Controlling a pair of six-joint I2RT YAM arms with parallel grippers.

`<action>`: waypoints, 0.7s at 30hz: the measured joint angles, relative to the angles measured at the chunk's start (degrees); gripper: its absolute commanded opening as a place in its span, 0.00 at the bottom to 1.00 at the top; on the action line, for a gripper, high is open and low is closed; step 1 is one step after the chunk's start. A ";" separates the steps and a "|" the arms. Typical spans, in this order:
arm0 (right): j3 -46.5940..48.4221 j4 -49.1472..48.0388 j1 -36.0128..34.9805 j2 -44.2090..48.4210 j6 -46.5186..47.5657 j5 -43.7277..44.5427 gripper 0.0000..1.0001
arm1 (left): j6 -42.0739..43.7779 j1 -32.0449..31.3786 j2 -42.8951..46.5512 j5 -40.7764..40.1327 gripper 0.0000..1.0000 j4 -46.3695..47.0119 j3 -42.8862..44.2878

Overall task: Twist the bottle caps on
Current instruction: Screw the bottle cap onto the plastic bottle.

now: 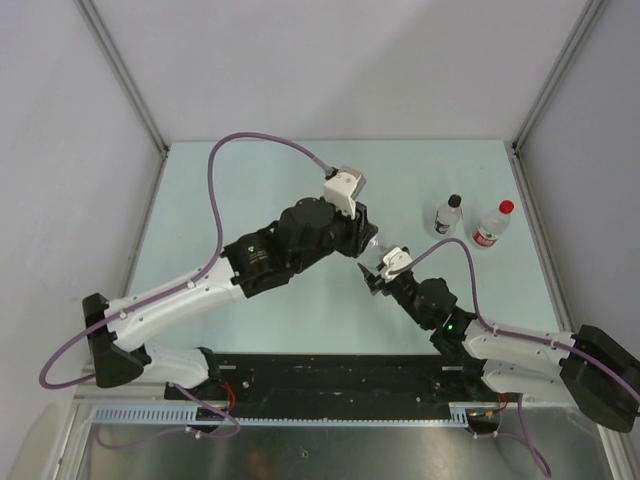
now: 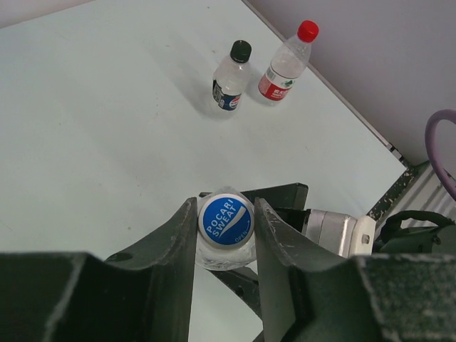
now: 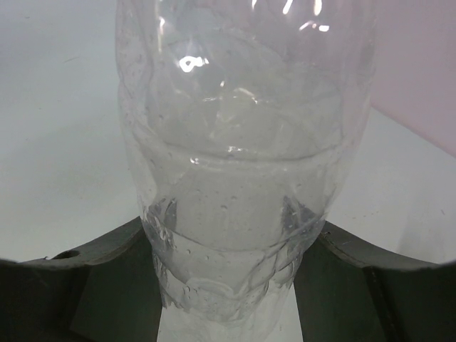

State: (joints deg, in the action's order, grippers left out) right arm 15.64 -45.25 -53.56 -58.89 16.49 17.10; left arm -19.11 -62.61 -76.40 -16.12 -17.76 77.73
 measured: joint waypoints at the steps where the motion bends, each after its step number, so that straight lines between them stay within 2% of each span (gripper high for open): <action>1: -0.04 0.35 0.00 0.15 0.00 -0.11 0.00 | -0.15 0.04 0.26 0.15 0.26 0.17 -0.42; 8: -0.42 2.82 -0.13 3.15 -0.31 -3.04 0.00 | -0.57 0.13 2.56 2.97 0.13 1.62 -2.78; 11: -0.63 4.85 0.09 5.66 -0.66 -5.35 0.00 | -0.07 0.31 3.50 5.66 0.11 2.67 -3.69; 15: -0.85 8.15 1.70 9.86 -1.49 -12.44 0.00 | 3.04 0.66 5.22 11.93 0.07 3.87 -4.85; 21: -0.90 12.22 6.43 14.67 -2.84 -27.71 0.00 | 11.43 0.92 6.91 23.06 0.04 6.54 -6.73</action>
State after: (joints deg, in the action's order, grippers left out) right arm 14.74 -33.04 -47.13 -44.23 13.65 -10.61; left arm -7.68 -61.69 -69.49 6.94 -11.22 71.00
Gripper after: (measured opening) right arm 0.641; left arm 0.372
